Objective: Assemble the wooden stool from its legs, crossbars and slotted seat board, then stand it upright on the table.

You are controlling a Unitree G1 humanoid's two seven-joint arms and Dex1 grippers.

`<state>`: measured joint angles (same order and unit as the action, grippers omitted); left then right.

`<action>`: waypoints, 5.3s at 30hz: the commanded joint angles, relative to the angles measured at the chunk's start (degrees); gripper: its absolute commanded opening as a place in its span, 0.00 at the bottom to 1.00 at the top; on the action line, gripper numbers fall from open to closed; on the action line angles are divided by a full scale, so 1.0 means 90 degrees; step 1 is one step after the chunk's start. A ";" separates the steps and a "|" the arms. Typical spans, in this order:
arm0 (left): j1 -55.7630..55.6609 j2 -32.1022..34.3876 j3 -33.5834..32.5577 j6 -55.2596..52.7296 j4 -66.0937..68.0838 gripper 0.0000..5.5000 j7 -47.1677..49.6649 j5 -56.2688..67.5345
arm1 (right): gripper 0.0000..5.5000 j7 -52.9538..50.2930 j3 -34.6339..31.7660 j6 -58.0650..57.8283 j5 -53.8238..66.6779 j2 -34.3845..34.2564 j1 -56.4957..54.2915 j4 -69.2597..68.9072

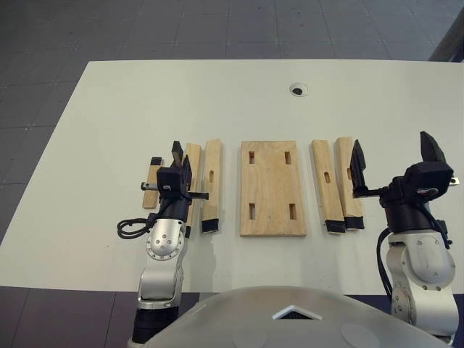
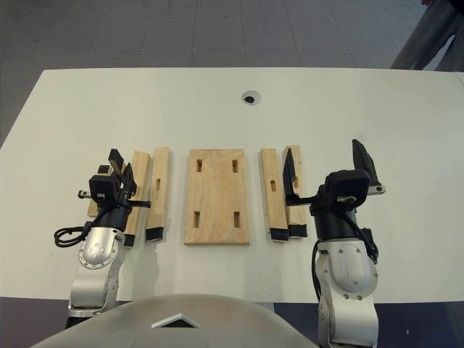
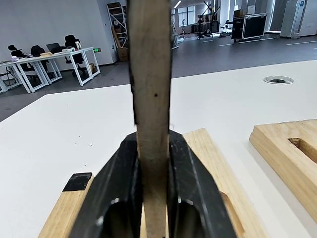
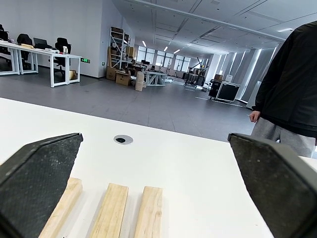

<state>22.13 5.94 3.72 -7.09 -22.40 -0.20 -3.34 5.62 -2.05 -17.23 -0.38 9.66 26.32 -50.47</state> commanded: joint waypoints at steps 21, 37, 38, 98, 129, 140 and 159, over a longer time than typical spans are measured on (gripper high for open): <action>-0.0117 -0.0142 -0.0252 -0.1616 -0.0707 0.08 0.0015 0.0544 | 1.00 -0.0003 -0.0003 -0.0174 -0.0040 -0.0006 -0.0095 -0.0195; -0.0218 -0.0368 -0.0397 -0.1112 -0.0766 0.08 0.0239 0.0291 | 1.00 -0.0002 0.0051 -0.0087 -0.0085 -0.0027 -0.0059 -0.0094; -0.0230 -0.0401 -0.0410 -0.1073 -0.0758 0.08 0.0254 0.0300 | 1.00 -0.0006 0.0058 -0.0075 -0.0090 -0.0031 -0.0052 -0.0087; 0.0423 -0.0556 -0.0349 -0.0885 -0.0538 0.55 0.0391 -0.0275 | 1.00 -0.0015 0.0076 -0.0011 -0.0108 -0.0042 -0.0031 -0.0089; -0.3837 0.0363 -0.1737 -0.5245 -0.2595 0.78 -0.0439 0.1794 | 1.00 -0.0052 0.0128 0.0240 -0.0176 -0.0156 -0.0178 0.0230; -0.4498 0.0447 -0.1789 -0.4631 -0.2567 0.78 -0.0053 0.1567 | 1.00 0.0010 0.0034 0.0278 -0.0131 -0.0132 -0.0205 0.0269; -0.1467 -0.0294 -0.0752 -0.3609 -0.1901 0.78 -0.0259 0.1821 | 1.00 0.0056 -0.0008 0.0207 -0.0111 -0.0172 -0.0044 0.0095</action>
<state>6.72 4.51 -2.66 -38.88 -41.27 -2.41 11.68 6.30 -2.20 -15.07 -1.51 8.29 25.84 -49.39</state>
